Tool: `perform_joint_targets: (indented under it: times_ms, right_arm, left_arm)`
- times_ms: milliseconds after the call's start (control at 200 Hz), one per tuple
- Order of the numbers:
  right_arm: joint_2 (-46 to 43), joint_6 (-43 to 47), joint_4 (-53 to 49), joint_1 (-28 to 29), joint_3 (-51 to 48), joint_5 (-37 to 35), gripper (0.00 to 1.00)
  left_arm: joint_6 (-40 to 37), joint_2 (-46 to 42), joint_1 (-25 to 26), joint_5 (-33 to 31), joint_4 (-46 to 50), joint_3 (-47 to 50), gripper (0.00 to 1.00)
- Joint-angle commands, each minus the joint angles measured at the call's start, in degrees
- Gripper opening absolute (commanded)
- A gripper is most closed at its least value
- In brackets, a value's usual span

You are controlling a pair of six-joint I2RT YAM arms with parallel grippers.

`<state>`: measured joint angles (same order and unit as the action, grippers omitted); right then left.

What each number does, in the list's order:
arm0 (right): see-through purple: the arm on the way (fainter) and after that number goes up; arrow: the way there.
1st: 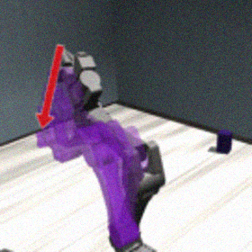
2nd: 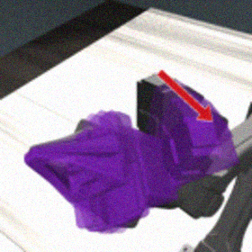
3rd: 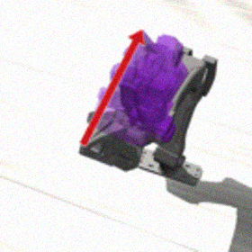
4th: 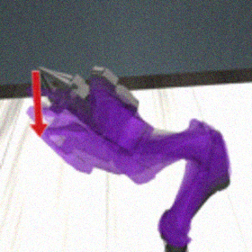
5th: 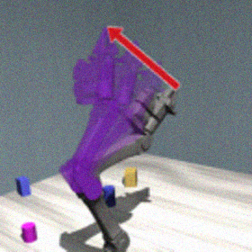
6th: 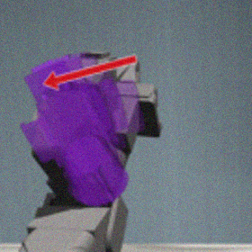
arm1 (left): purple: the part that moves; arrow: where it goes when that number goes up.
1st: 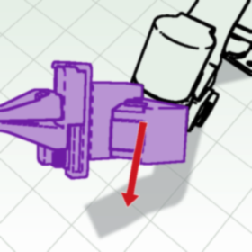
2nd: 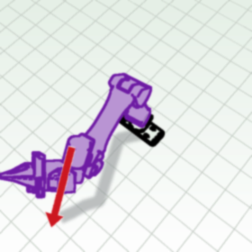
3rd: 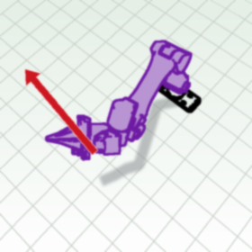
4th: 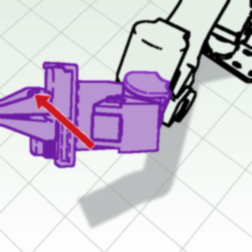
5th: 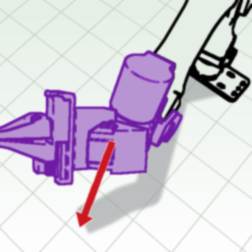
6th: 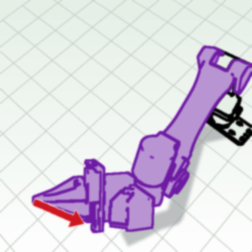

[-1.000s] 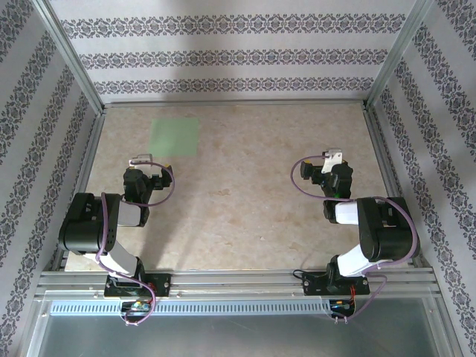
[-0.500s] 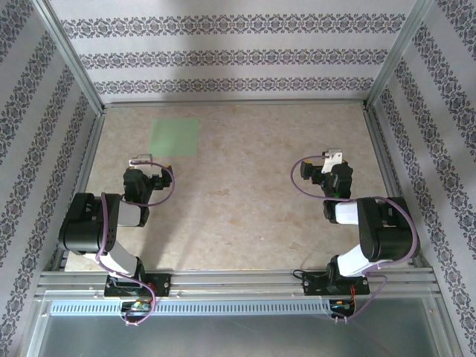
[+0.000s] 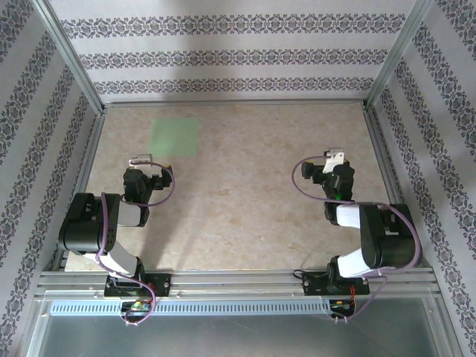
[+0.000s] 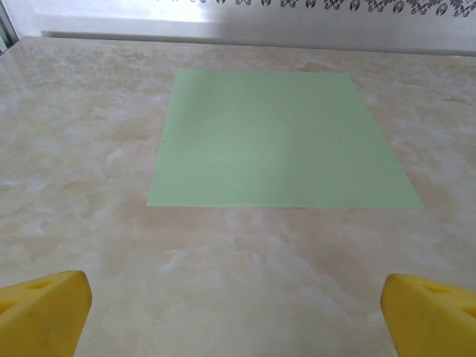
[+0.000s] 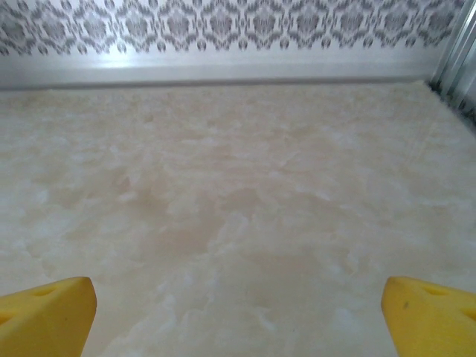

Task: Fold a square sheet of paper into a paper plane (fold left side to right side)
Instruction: Move the square sheet of paper to the center of the table.

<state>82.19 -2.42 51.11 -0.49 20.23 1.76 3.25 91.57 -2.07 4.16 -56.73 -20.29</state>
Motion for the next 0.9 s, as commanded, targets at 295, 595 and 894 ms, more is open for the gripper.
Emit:
perform_joint_targets:
  times_ms: [295,595,894]
  right_arm:
    - [-37.77,-20.48,-38.65,0.39,3.99,5.0,0.98]
    - [-43.67,-38.68,-45.1,0.58,6.68,19.87,0.98]
    - [-42.55,-39.42,-48.3,2.67,9.09,20.33,0.98]
  left_arm:
    - [3.14,-17.58,-0.53,-10.06,18.02,-3.02,1.0]
    - [18.25,-15.3,-1.01,4.78,53.65,-27.67,1.0]
    - [22.89,9.91,-0.62,20.54,68.81,-52.94,1.0]
